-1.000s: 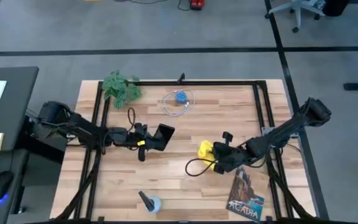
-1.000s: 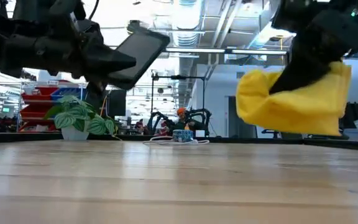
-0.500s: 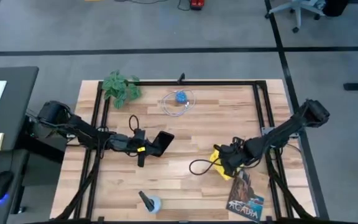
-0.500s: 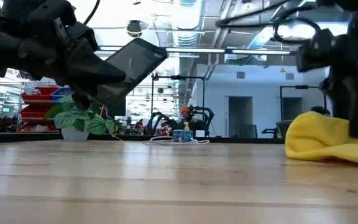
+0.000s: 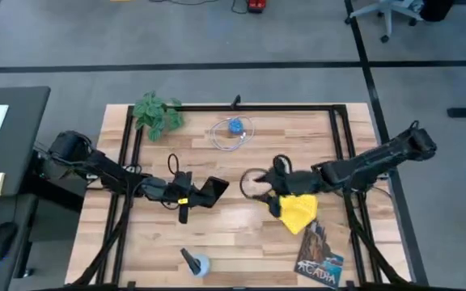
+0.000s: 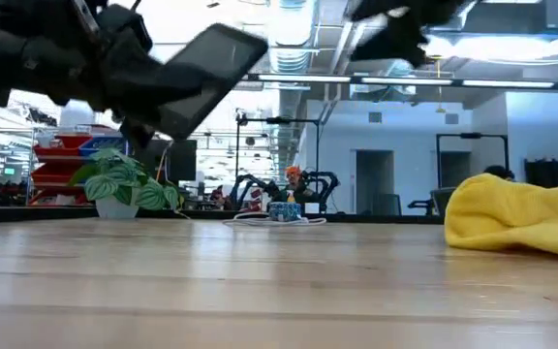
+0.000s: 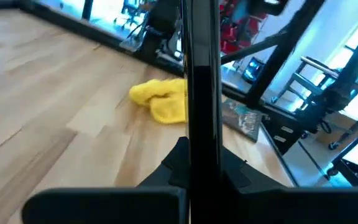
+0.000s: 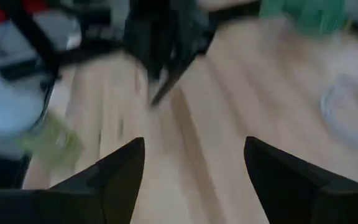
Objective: Apply microfiber cloth
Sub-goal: Wipe the cellphone using a microfiber cloth
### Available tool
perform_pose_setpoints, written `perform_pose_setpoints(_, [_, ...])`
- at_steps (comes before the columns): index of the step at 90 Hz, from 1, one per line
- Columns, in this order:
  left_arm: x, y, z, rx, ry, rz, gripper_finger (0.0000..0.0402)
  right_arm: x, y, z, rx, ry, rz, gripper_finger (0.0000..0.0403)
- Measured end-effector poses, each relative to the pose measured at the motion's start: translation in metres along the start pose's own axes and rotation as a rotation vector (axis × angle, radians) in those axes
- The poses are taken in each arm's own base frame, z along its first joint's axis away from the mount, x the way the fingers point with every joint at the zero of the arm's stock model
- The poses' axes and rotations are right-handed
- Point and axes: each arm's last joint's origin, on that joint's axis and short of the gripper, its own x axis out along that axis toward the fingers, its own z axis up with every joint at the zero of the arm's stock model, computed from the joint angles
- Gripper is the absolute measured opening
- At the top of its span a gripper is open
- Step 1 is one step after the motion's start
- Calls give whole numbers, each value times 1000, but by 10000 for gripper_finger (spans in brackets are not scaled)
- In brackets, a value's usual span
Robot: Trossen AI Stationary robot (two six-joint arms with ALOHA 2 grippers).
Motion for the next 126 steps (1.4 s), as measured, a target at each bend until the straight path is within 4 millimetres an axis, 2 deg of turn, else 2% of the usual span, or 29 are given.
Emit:
perform_pose_setpoints(13, [-1,-8,0,30,-23,18,6,36,0,3,-33,-138,136,260])
perform_pose_setpoints(26, [-4,-16,0,53,-58,22,6,67,12,-10,-83,-247,254,260])
perform_pose_setpoints(42, [-6,-21,4,75,-115,10,6,91,15,-23,-36,-417,230,260])
perform_pose_setpoints(55, [-6,-21,4,91,-126,22,6,101,17,-26,14,-603,274,260])
perform_pose_setpoints(72, [-6,-21,4,94,-128,33,6,117,22,-25,21,-624,275,249])
perform_pose_setpoints(83, [-7,-21,4,94,-127,29,7,122,26,-16,8,-619,268,216])
perform_pose_setpoints(93, [-7,-21,4,94,-126,29,7,124,25,-12,-2,-598,254,171])
perform_pose_setpoints(115, [-6,-21,2,127,-108,34,7,128,21,-13,23,-558,244,24])
perform_pose_setpoints(126, [-6,-20,0,156,-86,42,21,126,21,-12,27,-546,243,17])
